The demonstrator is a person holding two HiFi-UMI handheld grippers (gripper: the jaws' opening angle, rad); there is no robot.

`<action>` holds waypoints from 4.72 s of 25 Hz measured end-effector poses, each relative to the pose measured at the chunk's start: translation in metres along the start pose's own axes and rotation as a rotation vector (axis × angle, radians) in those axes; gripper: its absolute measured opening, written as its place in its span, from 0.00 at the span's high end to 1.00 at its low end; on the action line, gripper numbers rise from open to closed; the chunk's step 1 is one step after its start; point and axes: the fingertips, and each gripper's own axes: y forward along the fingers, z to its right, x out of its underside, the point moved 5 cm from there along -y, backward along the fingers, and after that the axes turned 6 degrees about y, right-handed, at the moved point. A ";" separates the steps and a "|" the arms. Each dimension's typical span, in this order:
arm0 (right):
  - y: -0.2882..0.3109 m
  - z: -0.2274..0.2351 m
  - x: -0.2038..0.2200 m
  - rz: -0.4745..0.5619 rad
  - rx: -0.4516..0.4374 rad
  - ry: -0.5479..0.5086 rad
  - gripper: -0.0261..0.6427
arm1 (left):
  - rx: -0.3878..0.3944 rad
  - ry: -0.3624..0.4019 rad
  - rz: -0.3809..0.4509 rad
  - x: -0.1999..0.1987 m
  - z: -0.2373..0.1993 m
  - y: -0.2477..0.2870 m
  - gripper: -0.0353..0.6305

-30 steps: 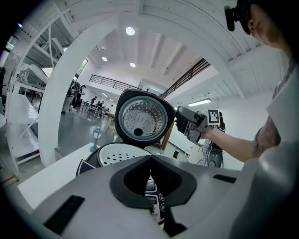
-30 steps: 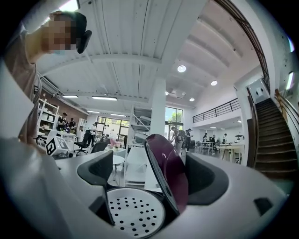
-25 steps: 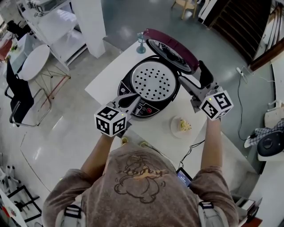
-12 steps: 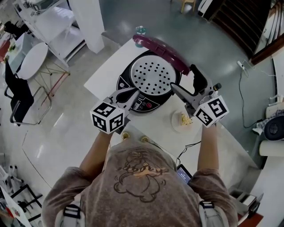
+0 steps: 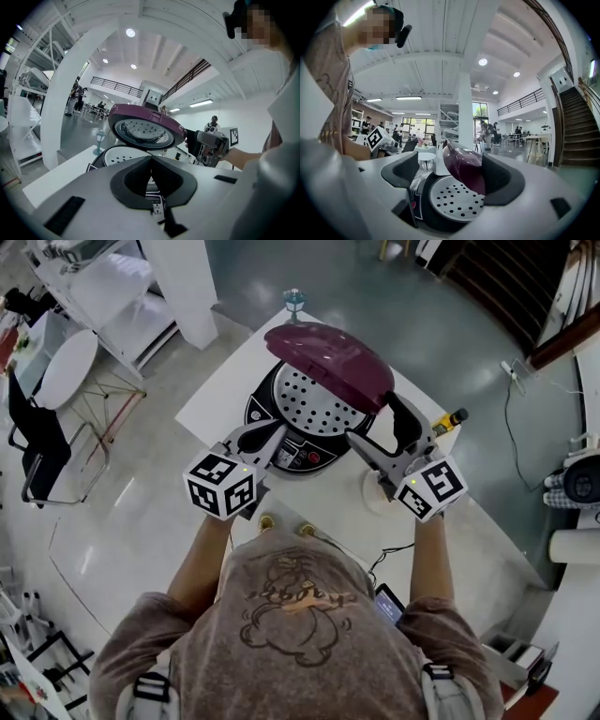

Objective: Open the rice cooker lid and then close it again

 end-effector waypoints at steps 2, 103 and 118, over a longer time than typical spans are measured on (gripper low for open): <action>-0.001 -0.004 0.005 0.001 -0.003 0.019 0.33 | 0.000 -0.001 -0.001 0.000 0.000 0.000 0.91; 0.004 -0.027 0.109 -0.256 -0.016 0.220 0.48 | 0.074 0.186 -0.400 0.018 -0.019 0.060 0.92; 0.008 -0.043 0.103 -0.245 0.131 0.219 0.49 | 0.206 0.249 -0.381 0.014 -0.022 0.057 0.92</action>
